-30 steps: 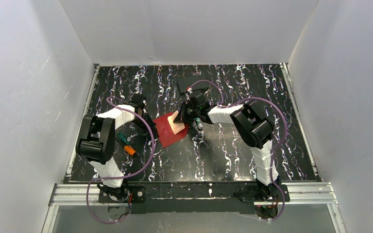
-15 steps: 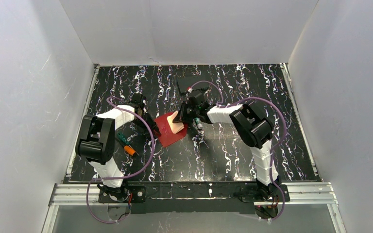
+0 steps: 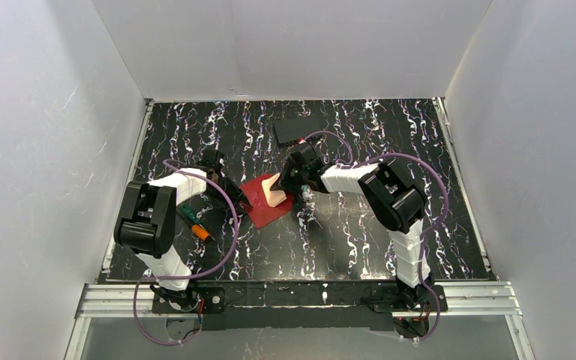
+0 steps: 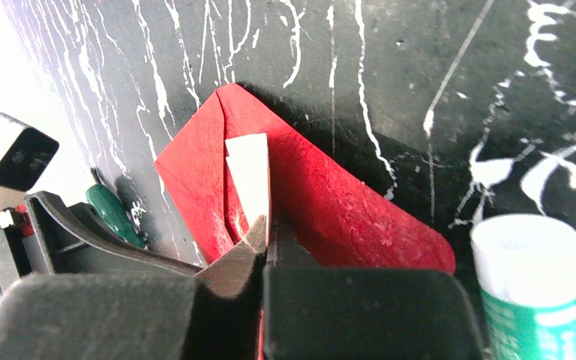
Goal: Place the letter into the envelope and seal it
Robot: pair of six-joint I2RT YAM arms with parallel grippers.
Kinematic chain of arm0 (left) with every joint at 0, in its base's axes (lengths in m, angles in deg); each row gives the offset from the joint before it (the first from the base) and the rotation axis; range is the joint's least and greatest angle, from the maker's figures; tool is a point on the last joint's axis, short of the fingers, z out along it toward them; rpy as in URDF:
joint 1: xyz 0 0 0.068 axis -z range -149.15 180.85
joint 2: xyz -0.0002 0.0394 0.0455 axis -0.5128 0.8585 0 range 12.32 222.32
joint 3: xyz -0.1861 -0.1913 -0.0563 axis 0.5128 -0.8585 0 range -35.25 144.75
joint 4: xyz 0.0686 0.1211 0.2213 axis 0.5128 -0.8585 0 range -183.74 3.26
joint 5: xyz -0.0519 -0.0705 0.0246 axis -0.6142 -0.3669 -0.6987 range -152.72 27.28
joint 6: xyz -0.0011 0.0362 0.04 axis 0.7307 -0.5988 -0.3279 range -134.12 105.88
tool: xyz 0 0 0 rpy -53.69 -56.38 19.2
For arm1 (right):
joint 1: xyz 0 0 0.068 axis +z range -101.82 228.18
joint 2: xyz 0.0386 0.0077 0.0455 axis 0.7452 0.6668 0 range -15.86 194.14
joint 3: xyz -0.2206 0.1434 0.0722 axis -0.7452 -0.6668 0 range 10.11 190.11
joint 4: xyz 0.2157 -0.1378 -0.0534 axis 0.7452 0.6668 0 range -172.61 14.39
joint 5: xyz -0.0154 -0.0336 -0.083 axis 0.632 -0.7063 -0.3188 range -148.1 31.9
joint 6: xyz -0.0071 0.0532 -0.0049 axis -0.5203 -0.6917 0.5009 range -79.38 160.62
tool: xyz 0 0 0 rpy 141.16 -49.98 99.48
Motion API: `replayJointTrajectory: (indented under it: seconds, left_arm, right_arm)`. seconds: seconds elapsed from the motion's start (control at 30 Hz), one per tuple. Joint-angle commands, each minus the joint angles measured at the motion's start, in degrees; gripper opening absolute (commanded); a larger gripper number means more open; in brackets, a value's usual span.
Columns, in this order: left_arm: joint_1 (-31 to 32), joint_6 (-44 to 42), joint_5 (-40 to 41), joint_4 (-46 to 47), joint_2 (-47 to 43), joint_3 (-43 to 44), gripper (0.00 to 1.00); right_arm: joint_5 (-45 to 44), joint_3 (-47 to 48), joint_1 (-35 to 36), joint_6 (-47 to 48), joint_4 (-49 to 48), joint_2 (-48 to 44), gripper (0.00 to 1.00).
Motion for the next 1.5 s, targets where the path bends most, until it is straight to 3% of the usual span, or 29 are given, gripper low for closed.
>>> replayJointTrajectory:
  seconds: [0.0, 0.3, 0.57, 0.7, 1.07, 1.47]
  left_arm:
    - [0.5, 6.4, -1.1, 3.8, -0.4, -3.5, 0.27]
    - [0.5, 4.4, -1.0, 5.7, 0.0, -3.0, 0.27]
    - [0.5, 2.5, -1.7, 6.1, 0.8, -2.5, 0.33]
    - [0.5, 0.9, -0.6, 3.9, 1.4, -1.4, 0.33]
    - [0.4, -4.8, 6.9, -5.7, 3.9, 2.7, 0.29]
    - [0.5, -9.7, 3.3, -8.6, 7.4, 8.9, 0.38]
  right_arm:
    - [-4.2, -2.6, 2.0, -2.7, 2.4, -1.9, 0.01]
    - [1.8, -0.4, 3.3, -1.5, -1.4, 1.6, 0.01]
    - [5.5, -0.3, 3.7, -0.5, -5.9, 2.6, 0.01]
    - [5.9, 1.1, 3.7, 2.7, -3.2, 3.0, 0.02]
    - [-1.3, 4.8, 3.6, 14.4, 7.4, -2.7, 0.57]
    - [-6.9, 5.8, 3.6, 29.1, 12.7, -6.5, 0.84]
